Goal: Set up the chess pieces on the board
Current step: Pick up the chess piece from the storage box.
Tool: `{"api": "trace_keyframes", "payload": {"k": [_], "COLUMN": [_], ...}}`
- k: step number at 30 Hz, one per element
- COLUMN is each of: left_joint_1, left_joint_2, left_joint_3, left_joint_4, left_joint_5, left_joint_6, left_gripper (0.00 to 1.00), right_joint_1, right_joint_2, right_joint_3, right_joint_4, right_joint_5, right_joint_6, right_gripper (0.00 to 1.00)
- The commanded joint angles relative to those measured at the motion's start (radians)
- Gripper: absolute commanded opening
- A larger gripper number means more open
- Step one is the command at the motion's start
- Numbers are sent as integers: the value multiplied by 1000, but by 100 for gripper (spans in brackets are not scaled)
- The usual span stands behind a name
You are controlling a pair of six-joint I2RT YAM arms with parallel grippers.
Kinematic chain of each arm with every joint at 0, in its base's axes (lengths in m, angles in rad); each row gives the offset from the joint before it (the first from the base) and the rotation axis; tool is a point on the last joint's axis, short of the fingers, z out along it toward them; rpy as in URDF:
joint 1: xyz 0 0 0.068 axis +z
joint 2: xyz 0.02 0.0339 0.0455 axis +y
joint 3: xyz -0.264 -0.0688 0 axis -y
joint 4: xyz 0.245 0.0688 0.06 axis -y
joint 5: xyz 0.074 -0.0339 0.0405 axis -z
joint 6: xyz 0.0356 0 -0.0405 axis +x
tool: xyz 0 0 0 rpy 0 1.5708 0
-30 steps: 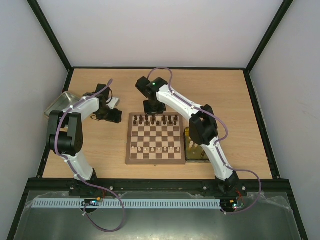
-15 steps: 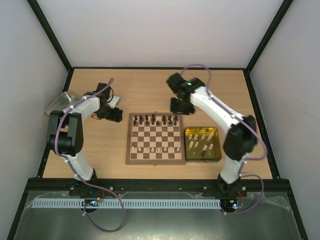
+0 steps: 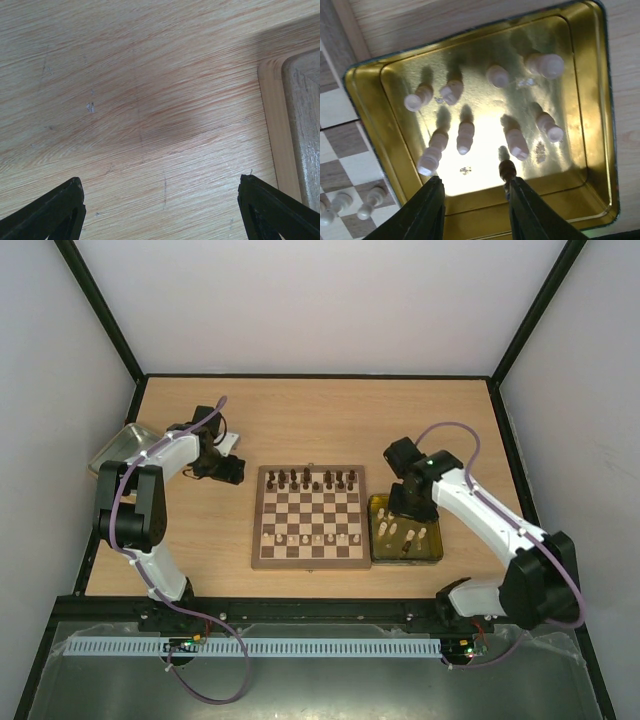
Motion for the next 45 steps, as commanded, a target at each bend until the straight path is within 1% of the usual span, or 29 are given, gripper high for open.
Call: {"api": "trace_keyframes", "payload": {"k": [1, 3, 6, 10, 18, 25, 31, 35, 41, 45], "left_joint_1": [-5, -5, -5, -5, -6, -8, -8, -8, -8, -8], "left_joint_2": [13, 13, 15, 17, 14, 14, 7, 6, 1, -2], "left_joint_3": [3, 3, 1, 3, 2, 5, -1, -1, -7, -10], "left_joint_4": [-11, -11, -10, -11, -11, -12, -11, -10, -11, -12], "left_joint_5": [0, 0, 2, 2, 1, -4, -6, -6, -3, -3], "left_joint_6": [2, 1, 2, 2, 2, 1, 1, 1, 2, 4], "left_gripper": [84, 84, 84, 84, 84, 84, 84, 84, 84, 84], "right_joint_1": [-24, -37, -55, -85, -87, -87, -87, -87, -87, -87], "right_joint_2": [-91, -133, -185, -241, -295, -298, -264, -237, -197, -195], "right_joint_3": [-85, -108, -150, -231, -338, -389, -398, -398, -401, -409], "right_joint_4": [24, 25, 26, 37, 81, 121, 167, 198, 228, 231], "right_joint_5": [23, 26, 24, -18, -83, -92, -91, -90, -101, -101], "right_joint_6": [48, 57, 69, 76, 68, 66, 61, 59, 52, 55], "right_gripper": [34, 35, 39, 39, 39, 39, 39, 37, 26, 23]}}
